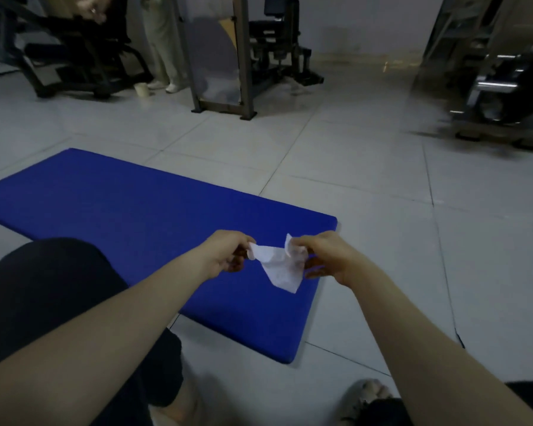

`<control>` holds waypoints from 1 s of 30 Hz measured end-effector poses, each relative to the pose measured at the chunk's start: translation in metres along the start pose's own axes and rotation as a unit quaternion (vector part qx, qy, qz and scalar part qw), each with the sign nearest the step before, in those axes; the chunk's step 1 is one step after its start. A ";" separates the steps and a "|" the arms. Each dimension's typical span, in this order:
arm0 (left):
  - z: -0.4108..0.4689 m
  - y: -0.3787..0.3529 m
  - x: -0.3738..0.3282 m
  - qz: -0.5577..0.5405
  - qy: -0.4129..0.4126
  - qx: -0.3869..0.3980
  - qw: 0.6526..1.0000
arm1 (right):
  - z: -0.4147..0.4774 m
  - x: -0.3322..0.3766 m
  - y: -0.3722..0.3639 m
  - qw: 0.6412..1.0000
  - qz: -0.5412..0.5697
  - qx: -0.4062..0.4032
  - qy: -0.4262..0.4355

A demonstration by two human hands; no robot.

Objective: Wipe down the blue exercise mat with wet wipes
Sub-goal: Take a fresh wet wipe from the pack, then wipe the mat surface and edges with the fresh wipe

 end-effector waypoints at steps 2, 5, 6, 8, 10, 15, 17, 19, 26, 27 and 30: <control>0.012 -0.002 0.010 -0.037 0.004 0.011 0.999 | 0.008 -0.010 -0.013 1.000 -0.022 -0.017 -0.005; 0.028 -0.005 0.022 -0.072 0.011 0.031 0.997 | 0.020 -0.026 -0.029 0.999 -0.028 -0.028 -0.018; 0.033 -0.005 0.027 -0.072 0.011 0.042 0.996 | 0.024 -0.032 -0.033 0.999 -0.029 -0.027 -0.026; 0.043 -0.007 0.036 -0.045 0.001 0.075 0.996 | 0.033 -0.043 -0.039 0.998 -0.033 -0.026 -0.044; 0.050 -0.006 0.049 -0.009 -0.002 0.096 0.995 | 0.040 -0.052 -0.041 0.997 -0.029 -0.032 -0.066; 0.073 0.003 0.092 0.045 0.009 0.059 0.997 | 0.059 -0.067 -0.045 0.994 -0.022 -0.056 -0.086; 0.081 0.004 0.107 0.012 0.018 0.028 0.999 | 0.067 -0.073 -0.052 0.994 -0.027 -0.061 -0.091; 0.086 0.002 0.120 -0.021 0.037 0.020 0.999 | 0.070 -0.082 -0.067 0.992 0.022 -0.038 -0.120; 0.097 -0.025 0.138 -0.011 0.094 0.047 0.994 | 0.081 -0.120 -0.104 0.979 0.121 -0.034 -0.157; 0.097 -0.027 0.141 -0.007 0.097 0.052 0.994 | 0.081 -0.132 -0.108 0.977 0.134 -0.051 -0.158; 0.096 -0.037 0.155 0.021 0.124 0.094 0.988 | 0.076 -0.172 -0.120 0.966 0.178 -0.080 -0.171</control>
Point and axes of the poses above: each hand's wrist, its own z-axis towards the middle knuckle, its own y-axis out of the back of the hand, x = y × z, the point moved 7 cm from there along z, towards the middle knuckle
